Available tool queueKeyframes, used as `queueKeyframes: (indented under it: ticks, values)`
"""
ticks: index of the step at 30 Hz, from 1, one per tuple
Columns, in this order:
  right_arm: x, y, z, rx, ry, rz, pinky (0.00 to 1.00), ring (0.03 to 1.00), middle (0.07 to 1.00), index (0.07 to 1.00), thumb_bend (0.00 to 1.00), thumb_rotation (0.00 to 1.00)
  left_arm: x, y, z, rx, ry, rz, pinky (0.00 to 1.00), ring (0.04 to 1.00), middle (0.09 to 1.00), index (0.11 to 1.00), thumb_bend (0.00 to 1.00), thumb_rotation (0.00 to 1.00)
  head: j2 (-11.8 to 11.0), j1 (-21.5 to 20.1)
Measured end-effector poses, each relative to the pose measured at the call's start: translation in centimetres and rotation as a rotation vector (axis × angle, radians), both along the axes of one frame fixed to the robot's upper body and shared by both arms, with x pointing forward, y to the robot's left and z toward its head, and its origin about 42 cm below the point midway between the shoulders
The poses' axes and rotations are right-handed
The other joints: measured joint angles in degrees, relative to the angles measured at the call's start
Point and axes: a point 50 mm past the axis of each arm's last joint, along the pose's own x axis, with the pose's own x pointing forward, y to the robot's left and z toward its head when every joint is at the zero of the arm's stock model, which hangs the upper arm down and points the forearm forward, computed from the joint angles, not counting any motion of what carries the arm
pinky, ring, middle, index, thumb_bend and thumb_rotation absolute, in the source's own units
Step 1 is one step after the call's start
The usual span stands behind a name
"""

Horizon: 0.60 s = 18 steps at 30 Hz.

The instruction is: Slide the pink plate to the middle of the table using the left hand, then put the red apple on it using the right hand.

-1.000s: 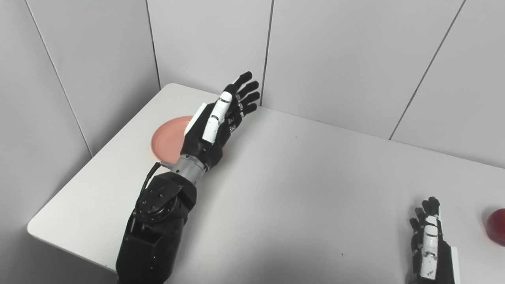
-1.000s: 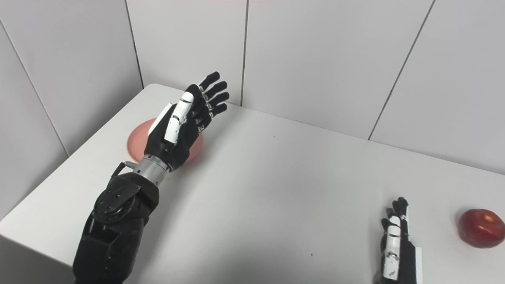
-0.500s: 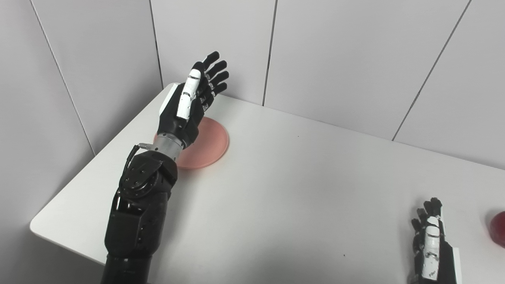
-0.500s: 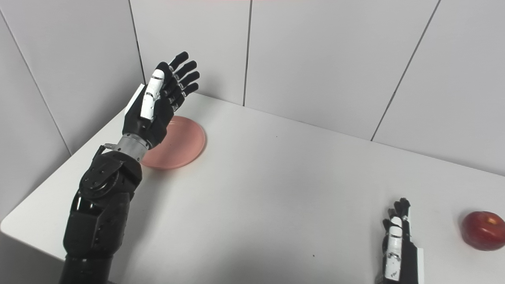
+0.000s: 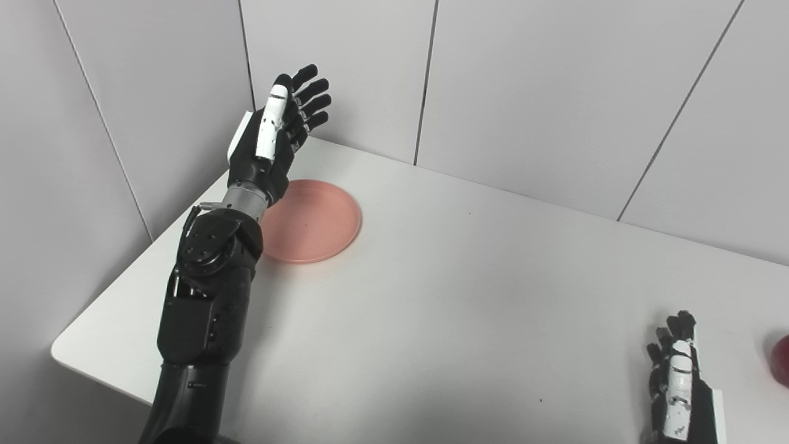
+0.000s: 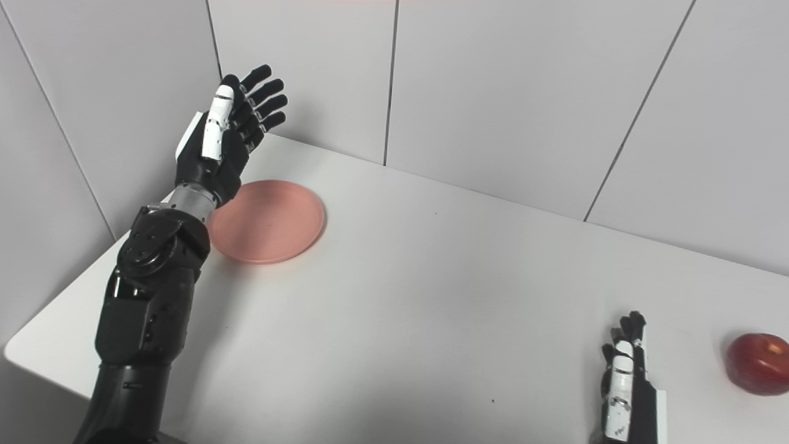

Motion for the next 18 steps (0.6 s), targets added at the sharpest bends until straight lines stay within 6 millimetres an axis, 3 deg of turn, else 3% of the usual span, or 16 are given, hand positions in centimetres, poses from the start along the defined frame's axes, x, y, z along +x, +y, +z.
queueKeyframes:
  ticks: [18]
  values:
    - [0.0,-0.2,0.1,0.025,-0.003,0.005,1.0,1.0,1.0,1.0,0.17,1.0,1.7,4.9,-0.9,-0.026,0.086,0.094,0.87,0.854,0.849,0.828,0.4,1.0,-0.1,0.6]
